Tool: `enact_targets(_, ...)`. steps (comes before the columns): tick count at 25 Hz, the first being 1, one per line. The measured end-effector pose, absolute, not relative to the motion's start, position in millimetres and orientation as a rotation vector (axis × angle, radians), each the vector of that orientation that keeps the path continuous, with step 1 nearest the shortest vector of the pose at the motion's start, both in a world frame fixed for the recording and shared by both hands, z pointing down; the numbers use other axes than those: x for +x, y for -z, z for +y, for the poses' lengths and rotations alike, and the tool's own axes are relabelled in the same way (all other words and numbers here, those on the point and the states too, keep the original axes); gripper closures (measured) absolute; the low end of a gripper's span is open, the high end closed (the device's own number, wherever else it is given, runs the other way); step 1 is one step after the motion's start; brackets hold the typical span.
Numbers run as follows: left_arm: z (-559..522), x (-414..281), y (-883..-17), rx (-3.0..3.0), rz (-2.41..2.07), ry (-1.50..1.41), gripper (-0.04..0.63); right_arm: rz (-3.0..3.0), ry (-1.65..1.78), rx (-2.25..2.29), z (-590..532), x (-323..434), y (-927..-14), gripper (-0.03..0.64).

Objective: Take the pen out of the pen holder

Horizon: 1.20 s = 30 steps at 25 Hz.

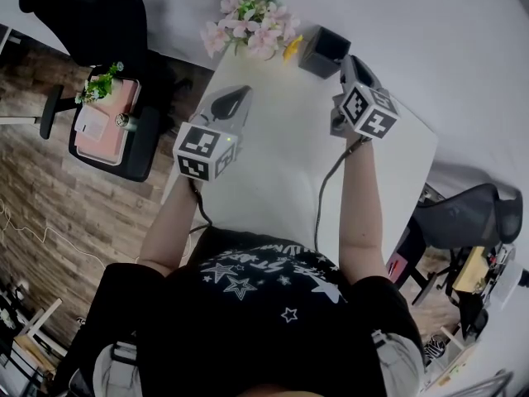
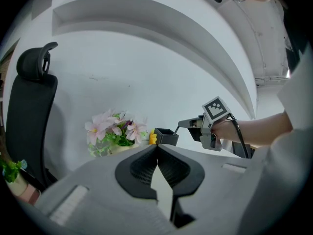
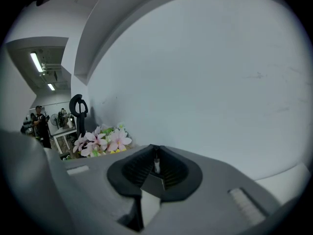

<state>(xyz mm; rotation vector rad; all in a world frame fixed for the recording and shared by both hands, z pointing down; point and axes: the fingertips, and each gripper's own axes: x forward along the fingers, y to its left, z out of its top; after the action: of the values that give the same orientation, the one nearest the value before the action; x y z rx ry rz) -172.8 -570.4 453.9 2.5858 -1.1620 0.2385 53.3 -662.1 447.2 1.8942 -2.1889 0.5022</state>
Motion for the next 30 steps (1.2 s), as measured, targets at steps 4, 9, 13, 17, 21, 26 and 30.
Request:
enact_targets(4, -559, -175, -443, 2.595, -1.171, -0.223, 0.584, -2.218, -0.436, 1.918, -655, 54, -423, 0.578)
enact_targets(9, -542, -181, -426, 2.611, -1.198, -0.207, 0.584, -2.261, -0.328, 1.952, -641, 55, -384, 0.578)
enact_targets(13, -524, -182, -413, 2.632, -1.211, -0.209, 0.584, -2.303, -0.247, 1.967, -623, 54, -354, 0.58)
enact_targets(17, -506, -181, -399, 2.648, -1.242, -0.203, 0.584, -2.357, -0.191, 1.965, -601, 52, -329, 0.58)
enact_targets(21, -487, -181, -386, 2.654, -1.293, -0.196, 0.584, -2.407, -0.176, 1.931, -577, 50, -318, 0.58)
enact_targets(26, -452, -179, -375, 2.641, -1.356, -0.197, 0.584, -2.472, -0.173, 1.869, -539, 47, -311, 0.58)
enact_targets(30, -418, -172, -369, 2.64, -1.394, -0.207, 0.584, -2.512, -0.179, 1.815, -505, 45, -311, 0.58)
